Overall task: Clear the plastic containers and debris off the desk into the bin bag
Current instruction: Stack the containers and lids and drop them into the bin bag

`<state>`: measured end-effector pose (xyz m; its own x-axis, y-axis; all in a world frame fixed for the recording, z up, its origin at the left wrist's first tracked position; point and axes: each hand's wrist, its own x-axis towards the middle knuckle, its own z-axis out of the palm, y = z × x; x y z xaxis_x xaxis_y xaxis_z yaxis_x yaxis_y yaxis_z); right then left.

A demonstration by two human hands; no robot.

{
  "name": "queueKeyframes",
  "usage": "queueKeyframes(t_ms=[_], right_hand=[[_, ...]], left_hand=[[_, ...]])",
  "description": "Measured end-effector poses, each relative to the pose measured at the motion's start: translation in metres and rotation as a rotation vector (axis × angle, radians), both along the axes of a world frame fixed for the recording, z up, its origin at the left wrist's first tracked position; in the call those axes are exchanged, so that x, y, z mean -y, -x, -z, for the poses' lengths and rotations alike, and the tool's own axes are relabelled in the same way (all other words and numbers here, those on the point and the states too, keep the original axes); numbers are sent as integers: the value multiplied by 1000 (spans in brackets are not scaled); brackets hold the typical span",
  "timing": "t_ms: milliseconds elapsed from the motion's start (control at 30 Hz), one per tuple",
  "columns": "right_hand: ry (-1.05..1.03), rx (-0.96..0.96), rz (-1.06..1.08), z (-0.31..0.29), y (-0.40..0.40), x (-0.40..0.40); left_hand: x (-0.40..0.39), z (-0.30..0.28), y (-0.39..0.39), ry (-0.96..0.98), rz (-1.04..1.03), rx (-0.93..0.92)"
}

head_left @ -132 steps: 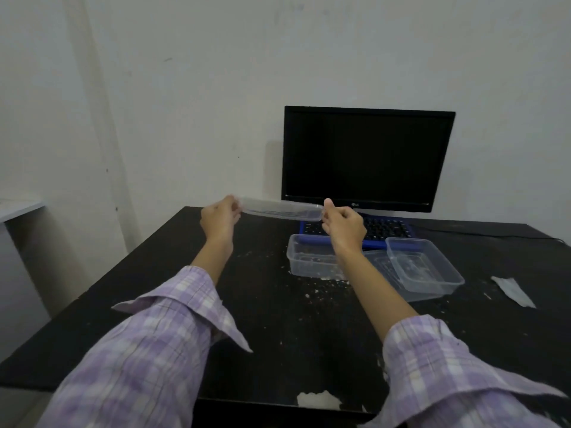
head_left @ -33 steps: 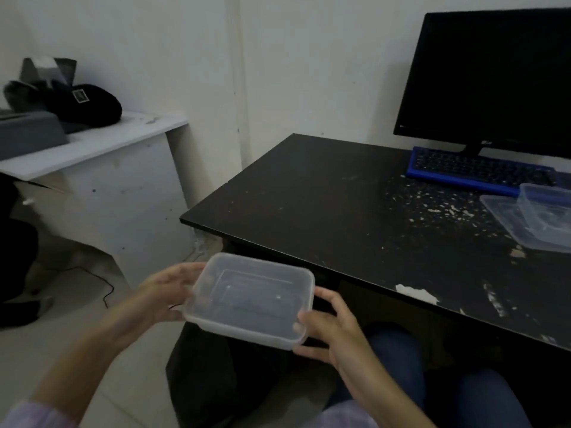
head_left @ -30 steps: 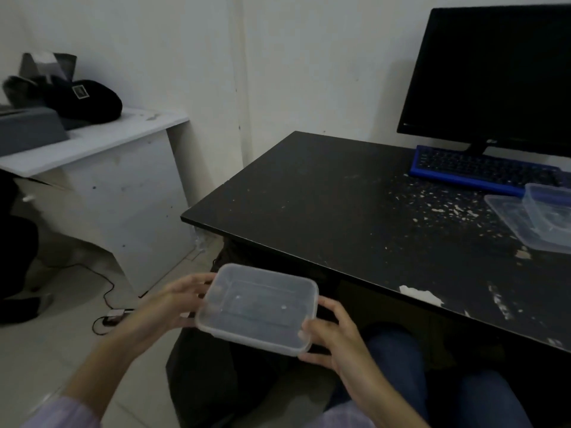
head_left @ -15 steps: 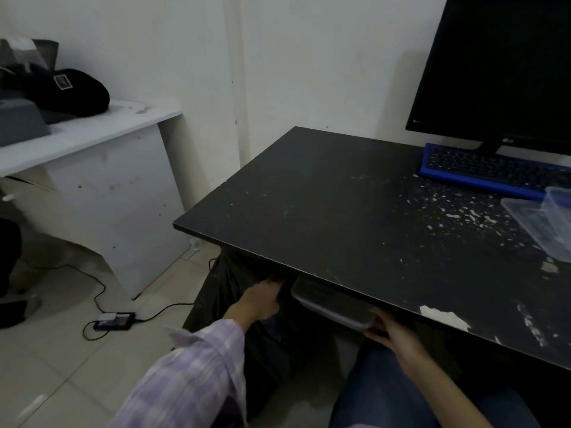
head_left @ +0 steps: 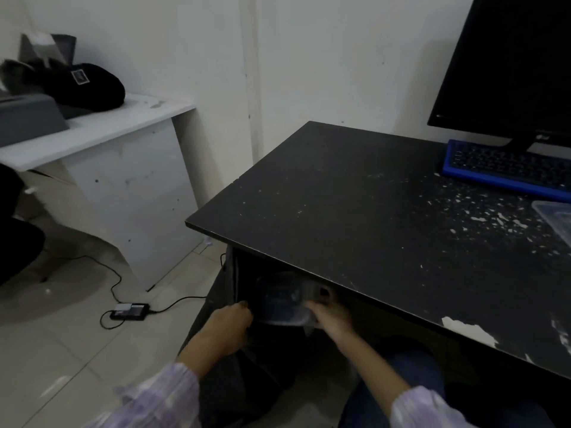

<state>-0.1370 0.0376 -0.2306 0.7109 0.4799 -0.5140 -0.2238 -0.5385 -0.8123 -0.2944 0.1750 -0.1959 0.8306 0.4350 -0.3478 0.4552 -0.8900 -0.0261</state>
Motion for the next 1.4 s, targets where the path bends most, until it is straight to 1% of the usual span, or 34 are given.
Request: queueKeyframes(t_ms=[67, 100, 200, 333, 467, 567, 633, 800, 900, 1000, 1067, 1200, 1300, 1400], right_hand=[[-26, 68, -50, 3, 15, -18], [-42, 69, -59, 9, 21, -26], [-59, 84, -103, -8, 46, -40], [-21, 183, -279, -14, 56, -54], [60, 168, -483, -13, 55, -58], [139, 209, -585, -8, 54, -54], [212, 242, -618, -2, 54, -52], [309, 241, -692, 4, 51, -46], [401, 220, -755, 11, 51, -43], [463, 244, -758, 13, 53, -41], [471, 285, -744, 11, 52, -38], [442, 336, -757, 1, 44, -30], [377, 353, -768, -8, 40, -25], [300, 399, -721, -21, 38, -18]], left_hand=[[0, -9, 9, 34, -10, 38], [0, -13, 12, 50, -8, 54], [0, -26, 18, 96, 25, 131], [-4, -42, 21, 191, 68, 222], [-7, -48, 24, 235, 89, 273], [-9, -55, 26, 312, 106, 365], [-12, -63, 27, 325, 99, 401], [-16, -66, 29, 324, 93, 381], [-18, -70, 30, 367, 73, 461], [-25, -77, 32, 404, 18, 517], [-29, -78, 33, 389, 0, 499], [-28, -74, 33, 315, 40, 399], [-22, -67, 30, 244, 58, 349], [-13, -62, 22, 212, 55, 329]])
